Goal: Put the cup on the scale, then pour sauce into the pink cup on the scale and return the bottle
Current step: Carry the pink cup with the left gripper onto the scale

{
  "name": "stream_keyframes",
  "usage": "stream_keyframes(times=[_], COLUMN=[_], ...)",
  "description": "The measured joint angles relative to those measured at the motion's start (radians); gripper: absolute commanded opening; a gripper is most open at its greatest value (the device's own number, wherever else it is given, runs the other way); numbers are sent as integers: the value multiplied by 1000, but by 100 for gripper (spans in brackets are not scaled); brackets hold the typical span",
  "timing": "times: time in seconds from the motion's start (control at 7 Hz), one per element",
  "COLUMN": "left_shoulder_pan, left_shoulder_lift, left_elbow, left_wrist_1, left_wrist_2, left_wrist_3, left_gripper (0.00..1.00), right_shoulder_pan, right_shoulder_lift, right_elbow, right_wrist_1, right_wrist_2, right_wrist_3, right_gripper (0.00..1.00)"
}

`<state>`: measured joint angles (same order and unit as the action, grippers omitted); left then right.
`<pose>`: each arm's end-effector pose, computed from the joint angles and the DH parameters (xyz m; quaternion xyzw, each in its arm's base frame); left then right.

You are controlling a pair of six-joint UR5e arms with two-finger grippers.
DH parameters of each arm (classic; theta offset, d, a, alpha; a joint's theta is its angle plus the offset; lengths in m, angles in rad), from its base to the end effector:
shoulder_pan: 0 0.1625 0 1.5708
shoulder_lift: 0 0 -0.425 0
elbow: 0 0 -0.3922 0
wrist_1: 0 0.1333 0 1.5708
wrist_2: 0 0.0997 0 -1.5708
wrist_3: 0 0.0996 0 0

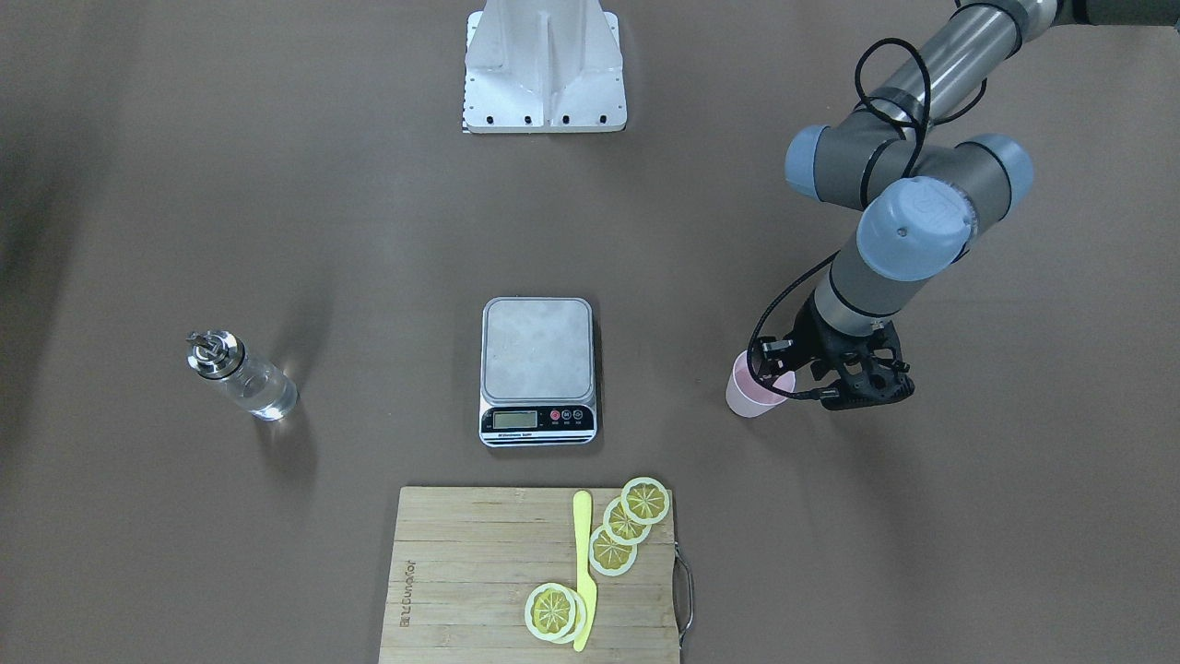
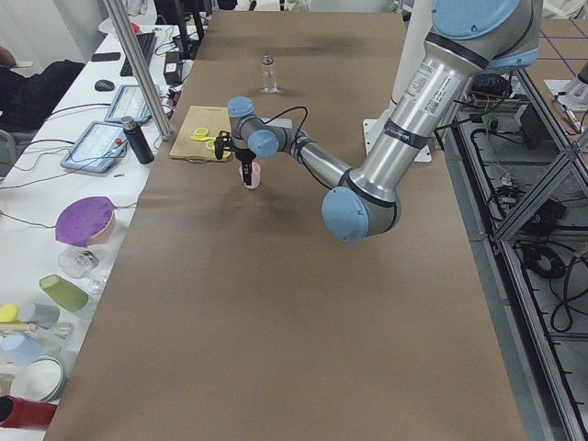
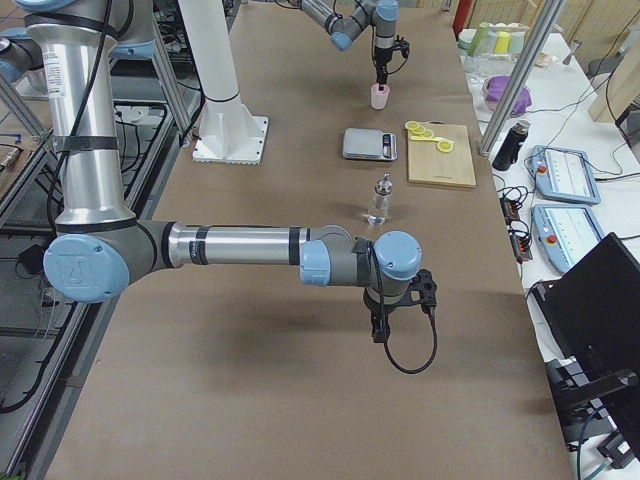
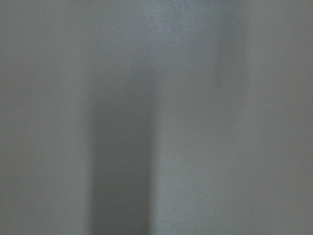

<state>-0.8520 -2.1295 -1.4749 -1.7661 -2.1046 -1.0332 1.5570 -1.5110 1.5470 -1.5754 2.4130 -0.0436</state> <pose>0.4037 -0.5869 0.3546 0.0078 0.3992 -0.0587 0.9149 0.0518 -0.5198 0.6358 0.0204 -0.4085 -0.0326 0.9120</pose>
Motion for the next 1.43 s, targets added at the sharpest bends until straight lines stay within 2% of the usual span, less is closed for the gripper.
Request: stream_keyframes(times=[0.14, 0.43, 0.71, 1.0, 1.14, 1.43], left_shoulder_pan=[0, 4, 2, 5, 27, 111], left_shoulder_lift=[-1, -6, -17, -108, -174, -326], left_elbow=[13, 10, -65, -126, -121, -22], left_wrist_1=[-18, -41, -4, 143, 178, 192], left_wrist_2=[0, -1, -7, -12, -10, 42], left_wrist_3=[-8, -91, -178, -252, -325, -450], left_gripper=[0, 0, 0, 0, 0, 0], right_shoulder_pan=[0, 0, 0, -1, -1, -2], right_shoulder_lift=[0, 0, 1, 6, 7, 8], right_elbow=[1, 2, 2, 1, 1, 2], right_wrist_1=[0, 0, 0, -1, -1, -2], right_wrist_2=[0, 0, 0, -1, -1, 0], right_wrist_3=[0, 0, 0, 1, 1, 1], right_gripper=[100, 100, 100, 100, 100, 100])
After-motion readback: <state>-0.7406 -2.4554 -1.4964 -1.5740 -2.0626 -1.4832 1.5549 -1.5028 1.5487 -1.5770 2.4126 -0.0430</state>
